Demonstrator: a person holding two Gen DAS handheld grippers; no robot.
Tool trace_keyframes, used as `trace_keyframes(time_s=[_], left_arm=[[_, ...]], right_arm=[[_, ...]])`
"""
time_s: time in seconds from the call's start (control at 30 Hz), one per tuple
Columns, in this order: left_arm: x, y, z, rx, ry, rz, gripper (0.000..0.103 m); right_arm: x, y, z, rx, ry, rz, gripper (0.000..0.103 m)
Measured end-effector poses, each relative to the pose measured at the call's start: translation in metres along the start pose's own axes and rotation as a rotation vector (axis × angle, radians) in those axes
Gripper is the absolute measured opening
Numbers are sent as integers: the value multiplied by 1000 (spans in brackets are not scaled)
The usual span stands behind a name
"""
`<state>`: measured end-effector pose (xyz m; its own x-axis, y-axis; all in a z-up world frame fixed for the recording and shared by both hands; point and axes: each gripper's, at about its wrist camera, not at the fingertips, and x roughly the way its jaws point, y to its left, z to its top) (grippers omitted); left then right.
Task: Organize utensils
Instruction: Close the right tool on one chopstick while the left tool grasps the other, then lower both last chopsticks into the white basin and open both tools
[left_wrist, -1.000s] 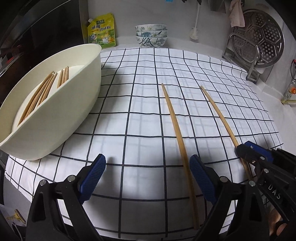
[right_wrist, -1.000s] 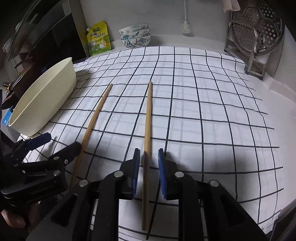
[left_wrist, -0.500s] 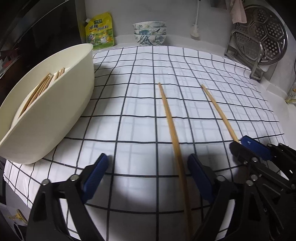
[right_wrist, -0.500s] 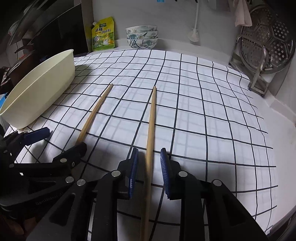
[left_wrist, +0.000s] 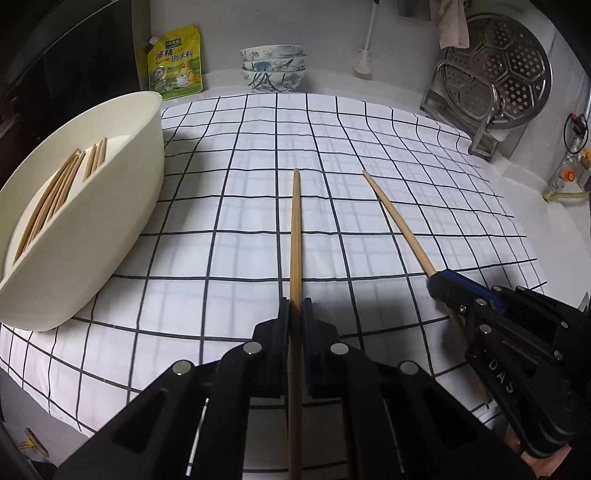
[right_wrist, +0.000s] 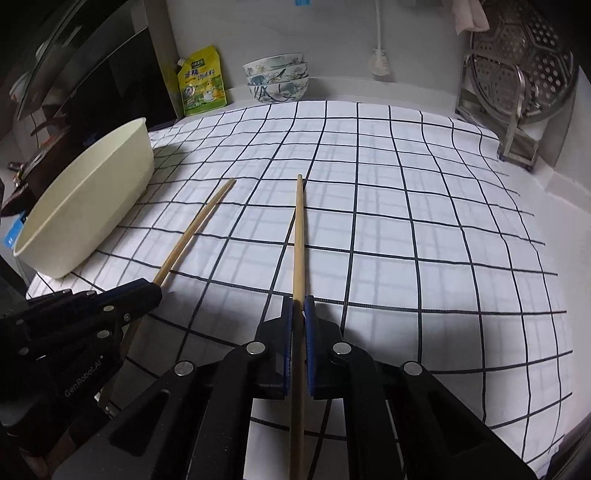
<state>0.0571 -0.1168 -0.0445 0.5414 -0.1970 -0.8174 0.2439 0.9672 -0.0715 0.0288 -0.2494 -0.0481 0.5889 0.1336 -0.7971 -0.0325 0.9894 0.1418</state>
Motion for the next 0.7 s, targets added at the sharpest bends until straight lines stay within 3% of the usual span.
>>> trace_keyframes(time_s=[0.43,0.57,0.7], left_arm=[[-63,43,32,-25,-132,-45,7],[-84,79,45,-56,-183,-13,7],[-92,126,56,-104,-211,66,7]], right_arm=[[-24,31,37,55,-83,90,6],[-25,60,60,29,-107,137,6],[-19,102,88,-12,-131,200,6]])
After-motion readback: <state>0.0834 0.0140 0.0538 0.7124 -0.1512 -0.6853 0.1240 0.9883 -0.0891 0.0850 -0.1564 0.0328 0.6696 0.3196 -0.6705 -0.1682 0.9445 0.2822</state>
